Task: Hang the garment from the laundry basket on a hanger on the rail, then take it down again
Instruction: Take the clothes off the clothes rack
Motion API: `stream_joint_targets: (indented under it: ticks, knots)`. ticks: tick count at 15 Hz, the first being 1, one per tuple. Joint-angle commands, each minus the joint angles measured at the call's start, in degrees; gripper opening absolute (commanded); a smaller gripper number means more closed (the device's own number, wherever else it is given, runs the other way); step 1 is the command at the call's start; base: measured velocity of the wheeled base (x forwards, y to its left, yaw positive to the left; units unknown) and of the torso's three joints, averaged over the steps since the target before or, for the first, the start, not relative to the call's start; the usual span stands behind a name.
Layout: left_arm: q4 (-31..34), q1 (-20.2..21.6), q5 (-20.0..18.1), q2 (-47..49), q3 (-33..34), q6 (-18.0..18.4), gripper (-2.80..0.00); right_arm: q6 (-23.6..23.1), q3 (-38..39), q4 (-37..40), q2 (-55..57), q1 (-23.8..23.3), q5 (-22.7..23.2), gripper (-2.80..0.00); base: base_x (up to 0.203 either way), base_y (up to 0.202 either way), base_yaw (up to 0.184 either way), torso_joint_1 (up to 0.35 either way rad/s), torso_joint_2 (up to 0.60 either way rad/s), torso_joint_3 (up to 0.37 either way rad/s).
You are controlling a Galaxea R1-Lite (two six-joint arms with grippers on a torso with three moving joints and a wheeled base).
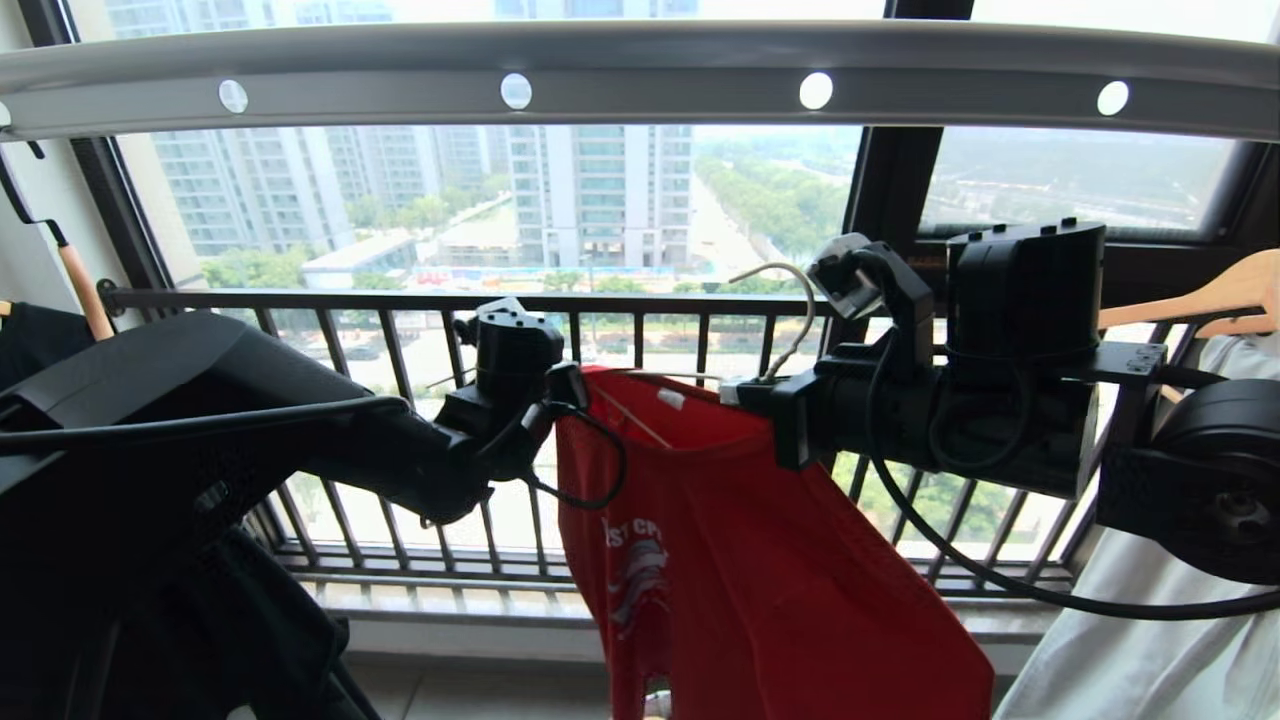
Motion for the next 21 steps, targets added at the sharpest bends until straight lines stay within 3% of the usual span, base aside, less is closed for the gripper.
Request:
stream_joint_targets:
  ticks: [1, 4, 7, 9, 11, 14, 16, 19, 21]
  knots:
    - [0.2, -0.7, -2.8, -2.1, 3.1, 0.0, -2.8, 0.0, -0.2, -0.2, 0.3, 0.0, -0.2, -2.8, 0.0, 0.0, 0.0, 0.0, 0.0, 0.0]
    - [0.1, -0.8, -8.5, -2.9, 6.9, 2.3, -2.8, 0.2, -0.2, -0.2, 0.2, -0.1, -0.2, -2.8, 0.0, 0.0, 0.0, 0.0, 0.0, 0.0]
    - [-0.3, 0.2, -13.5, -5.2, 8.2, 1.9, -2.8, 0.1, -0.2, -0.2, 0.2, -0.2, -0.2, -2.8, 0.0, 0.0, 0.0, 0.0, 0.0, 0.0]
    - [-0.3, 3.7, -17.7, -6.9, 7.7, -1.1, -2.8, 0.1, -0.2, -0.2, 0.2, -0.2, -0.2, -2.8, 0.0, 0.0, 0.0, 0.0, 0.0, 0.0]
    - [0.0, 7.0, -24.5, -9.7, 7.6, -5.0, -2.8, 0.0, -0.2, -0.2, 0.2, -0.2, -0.3, -2.8, 0.0, 0.0, 0.0, 0.0, 0.0, 0.0]
    - [0.4, 11.1, -33.3, -11.7, 8.1, -7.8, -2.8, 0.0, -0.2, -0.2, 0.2, -0.3, -0.3, -2.8, 0.0, 0.0, 0.0, 0.0, 0.0, 0.0]
    - [0.6, 11.5, -36.4, -11.0, 8.1, -9.7, -2.8, 0.0, -0.1, -0.2, 0.1, -0.2, -0.1, -2.8, 0.0, 0.0, 0.0, 0.0, 0.0, 0.0]
    - [0.7, 12.1, -41.5, -10.5, 7.6, -15.9, -2.8, 0.0, 0.1, -0.2, 0.0, -0.2, -0.1, -2.8, 0.0, 0.0, 0.0, 0.0, 0.0, 0.0]
    - [0.7, 12.2, -41.8, -8.7, 6.2, -16.7, -2.8, 0.0, 0.4, -0.2, -0.3, 0.1, 0.0, -2.8, 0.0, 0.0, 0.0, 0.0, 0.0, 0.0]
